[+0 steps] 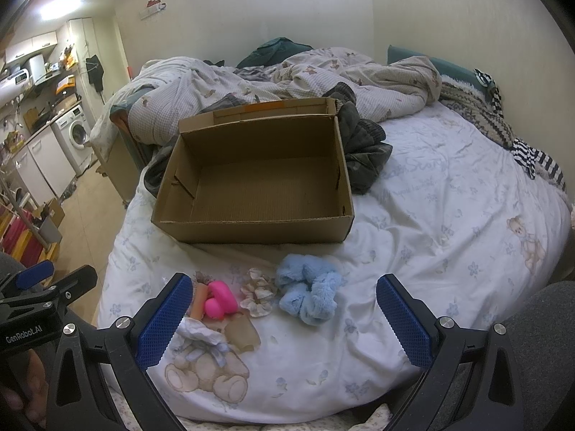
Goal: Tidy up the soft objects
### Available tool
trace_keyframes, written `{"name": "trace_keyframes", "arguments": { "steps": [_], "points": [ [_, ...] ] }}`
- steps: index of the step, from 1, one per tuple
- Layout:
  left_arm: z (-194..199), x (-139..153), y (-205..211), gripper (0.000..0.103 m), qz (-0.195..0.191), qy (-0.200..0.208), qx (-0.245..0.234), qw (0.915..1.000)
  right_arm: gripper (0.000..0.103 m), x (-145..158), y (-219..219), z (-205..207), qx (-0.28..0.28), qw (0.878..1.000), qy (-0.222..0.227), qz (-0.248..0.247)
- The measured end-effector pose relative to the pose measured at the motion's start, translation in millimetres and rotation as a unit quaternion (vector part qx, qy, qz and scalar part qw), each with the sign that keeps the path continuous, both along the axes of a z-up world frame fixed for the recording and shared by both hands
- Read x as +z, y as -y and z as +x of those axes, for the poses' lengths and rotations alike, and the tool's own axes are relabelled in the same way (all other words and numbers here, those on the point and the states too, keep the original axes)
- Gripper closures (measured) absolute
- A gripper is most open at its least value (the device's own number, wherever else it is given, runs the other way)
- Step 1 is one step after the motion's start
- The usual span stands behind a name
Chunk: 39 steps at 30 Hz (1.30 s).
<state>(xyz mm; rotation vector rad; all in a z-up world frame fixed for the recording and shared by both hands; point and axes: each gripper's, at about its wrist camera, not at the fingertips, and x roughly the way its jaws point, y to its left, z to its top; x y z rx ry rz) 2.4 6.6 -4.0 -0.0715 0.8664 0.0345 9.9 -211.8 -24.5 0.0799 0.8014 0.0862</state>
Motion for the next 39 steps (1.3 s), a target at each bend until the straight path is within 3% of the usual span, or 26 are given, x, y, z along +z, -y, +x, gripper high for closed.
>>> {"name": "trace_keyframes", "arguments": {
  "steps": [39],
  "points": [
    [-1.6,-4.2,-5.8,0.0,-0.003,-0.009,0.0,1.0,0.0,-1.3,0.8,0.1,-0.001,1.0,-0.001,-0.001]
  ]
}}
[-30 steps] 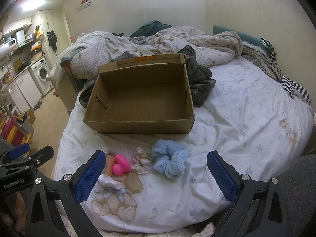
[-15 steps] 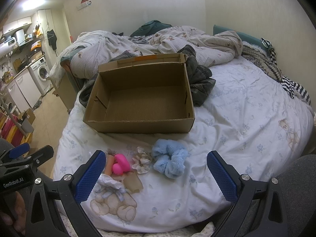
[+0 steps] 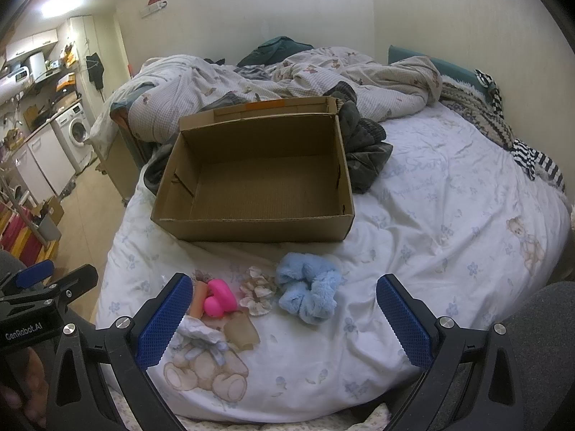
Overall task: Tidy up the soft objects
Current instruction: 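Grasp the clear plastic bag with the left tool while the right tool grasps the blue scrunchie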
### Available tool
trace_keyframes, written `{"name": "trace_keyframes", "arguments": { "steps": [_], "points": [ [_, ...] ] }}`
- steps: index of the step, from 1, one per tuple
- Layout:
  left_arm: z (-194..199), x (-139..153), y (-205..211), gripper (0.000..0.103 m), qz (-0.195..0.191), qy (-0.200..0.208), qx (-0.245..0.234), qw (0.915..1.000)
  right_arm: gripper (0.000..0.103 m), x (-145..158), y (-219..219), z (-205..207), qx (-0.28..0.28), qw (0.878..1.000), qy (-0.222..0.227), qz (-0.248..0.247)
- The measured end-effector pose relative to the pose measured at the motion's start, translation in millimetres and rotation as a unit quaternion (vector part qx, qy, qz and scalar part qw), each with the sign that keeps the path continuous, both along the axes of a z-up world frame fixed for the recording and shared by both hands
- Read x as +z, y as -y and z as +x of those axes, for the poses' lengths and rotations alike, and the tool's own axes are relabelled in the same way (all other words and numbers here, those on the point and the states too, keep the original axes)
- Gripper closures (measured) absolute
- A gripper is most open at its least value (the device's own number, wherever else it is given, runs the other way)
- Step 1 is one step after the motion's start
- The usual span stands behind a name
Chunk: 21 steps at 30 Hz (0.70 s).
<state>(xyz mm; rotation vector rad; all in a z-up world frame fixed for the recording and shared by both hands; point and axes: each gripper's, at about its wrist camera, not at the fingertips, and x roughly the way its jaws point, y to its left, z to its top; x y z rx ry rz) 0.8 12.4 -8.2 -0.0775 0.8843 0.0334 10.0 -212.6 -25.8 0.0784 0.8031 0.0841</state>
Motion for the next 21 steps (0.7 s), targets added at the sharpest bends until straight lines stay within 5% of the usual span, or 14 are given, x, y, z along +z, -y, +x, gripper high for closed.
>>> {"name": "trace_keyframes", "arguments": {
  "steps": [5,11,18,21],
  "points": [
    [8,8,-8,0.0,-0.028,-0.029,0.008,0.9991,0.0,9,1,5,0.005,1.0,-0.007,0.01],
    [38,12,-16,0.0,-0.009,-0.082,0.031,0.9961,0.0,21,15,31,0.02,0.998,-0.044,0.051],
    [80,-21,-24,0.0,-0.03,-0.166,0.035,0.9851,0.0,4,29,71,0.02,0.99,-0.117,0.07],
    [93,-42,-24,0.01,-0.04,-0.202,0.031,0.9781,0.0,-13,34,85,0.019,0.986,-0.15,0.075]
  ]
}}
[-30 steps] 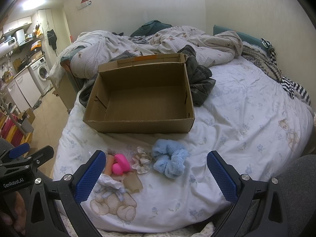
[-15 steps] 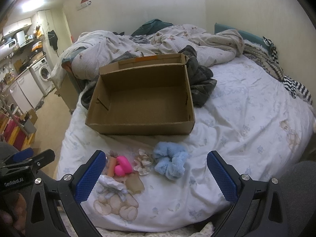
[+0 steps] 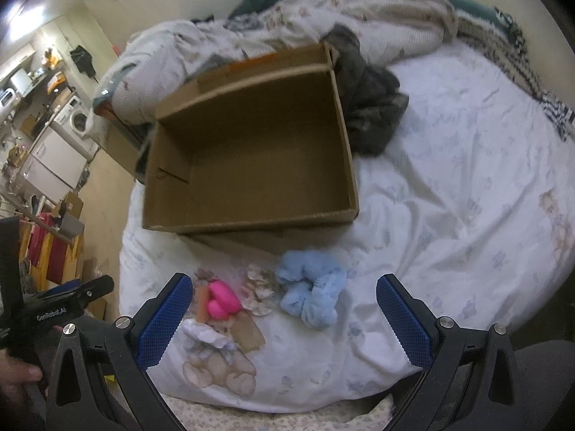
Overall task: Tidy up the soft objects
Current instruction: 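Grasp the clear plastic bag with the left tool while the right tool grasps the blue scrunchie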
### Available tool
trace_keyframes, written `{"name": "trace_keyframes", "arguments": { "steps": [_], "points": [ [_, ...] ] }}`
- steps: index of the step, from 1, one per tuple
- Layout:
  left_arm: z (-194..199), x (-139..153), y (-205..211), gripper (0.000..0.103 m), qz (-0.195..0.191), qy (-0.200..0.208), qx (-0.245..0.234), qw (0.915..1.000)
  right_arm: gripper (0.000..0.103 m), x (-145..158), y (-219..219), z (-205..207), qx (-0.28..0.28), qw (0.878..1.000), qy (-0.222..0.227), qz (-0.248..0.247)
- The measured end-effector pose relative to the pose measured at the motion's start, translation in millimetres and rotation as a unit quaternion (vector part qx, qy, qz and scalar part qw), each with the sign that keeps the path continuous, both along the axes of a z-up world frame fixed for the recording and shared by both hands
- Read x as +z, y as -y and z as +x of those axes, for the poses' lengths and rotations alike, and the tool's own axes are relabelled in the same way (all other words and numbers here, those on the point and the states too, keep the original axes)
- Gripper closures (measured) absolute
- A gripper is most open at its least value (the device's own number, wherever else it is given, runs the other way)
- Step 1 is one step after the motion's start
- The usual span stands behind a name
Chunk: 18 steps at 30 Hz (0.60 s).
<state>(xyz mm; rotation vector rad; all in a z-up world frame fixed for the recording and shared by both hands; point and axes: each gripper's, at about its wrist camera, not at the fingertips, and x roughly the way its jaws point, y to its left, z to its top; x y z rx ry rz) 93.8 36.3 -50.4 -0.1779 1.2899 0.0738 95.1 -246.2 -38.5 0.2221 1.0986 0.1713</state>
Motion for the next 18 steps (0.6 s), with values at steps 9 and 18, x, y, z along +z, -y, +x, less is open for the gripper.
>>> {"name": "trace_keyframes", "arguments": {
  "steps": [9,18],
  "points": [
    [33,-93,10,0.04,-0.024,-0.109,0.001,0.9938,0.0,-44,9,17,-0.015,0.998,-0.053,0.017],
    [40,-120,15,0.065,-0.054,-0.108,-0.019,0.9925,0.0,-65,16,19,-0.038,0.996,-0.076,0.029]
  ]
}}
